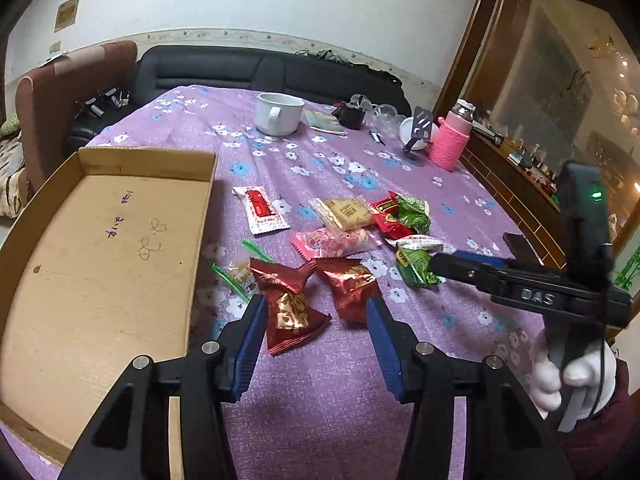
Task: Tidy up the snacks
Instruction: 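Grasp a red foil candy with the right tool while the left tool grasps another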
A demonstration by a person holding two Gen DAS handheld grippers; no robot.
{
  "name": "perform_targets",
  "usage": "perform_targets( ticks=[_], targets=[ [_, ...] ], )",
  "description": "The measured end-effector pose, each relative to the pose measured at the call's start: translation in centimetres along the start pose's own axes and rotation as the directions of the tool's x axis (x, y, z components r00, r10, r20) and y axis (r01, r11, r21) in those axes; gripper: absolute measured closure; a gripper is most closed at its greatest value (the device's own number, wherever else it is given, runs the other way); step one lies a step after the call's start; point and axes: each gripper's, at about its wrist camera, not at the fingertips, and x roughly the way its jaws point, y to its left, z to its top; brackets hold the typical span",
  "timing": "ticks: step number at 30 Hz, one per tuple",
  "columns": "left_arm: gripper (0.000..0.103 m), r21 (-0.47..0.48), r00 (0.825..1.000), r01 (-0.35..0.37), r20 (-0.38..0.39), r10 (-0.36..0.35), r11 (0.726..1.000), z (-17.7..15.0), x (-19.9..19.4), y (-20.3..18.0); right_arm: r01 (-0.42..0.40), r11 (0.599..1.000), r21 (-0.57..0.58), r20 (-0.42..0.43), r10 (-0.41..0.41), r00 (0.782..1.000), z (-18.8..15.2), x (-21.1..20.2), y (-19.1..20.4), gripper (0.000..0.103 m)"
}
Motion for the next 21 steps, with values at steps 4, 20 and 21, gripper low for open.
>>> perform_targets(
  ticks=[4, 20, 21],
  targets=[
    [0.049, -0.007, 1.0, -0.012, -0.021, 0.012, 1.0, -0.2, 0.2, 0.6, -0.073, 0.996, -0.044, -0.061, 0.071, 0.996, 0.4, 2.6, 3.0, 0.053],
    [0.051, 0.051, 0.988, -0.072, -0.134, 0.078, 0.996, 0.8, 4.2, -0.7, -0.09, 0.996, 0.025, -0.125, 0.092, 0.988, -0.6, 4.8, 2.2, 0.07],
    [0.051, 0.055, 0.985, -0.091, -0.145, 0.098, 0.994, 0.8, 4.7, -0.8, -0.094, 0.995, 0.031, -0.123, 0.097, 0.988, -0.6, 4.6, 2.1, 0.07]
  ],
)
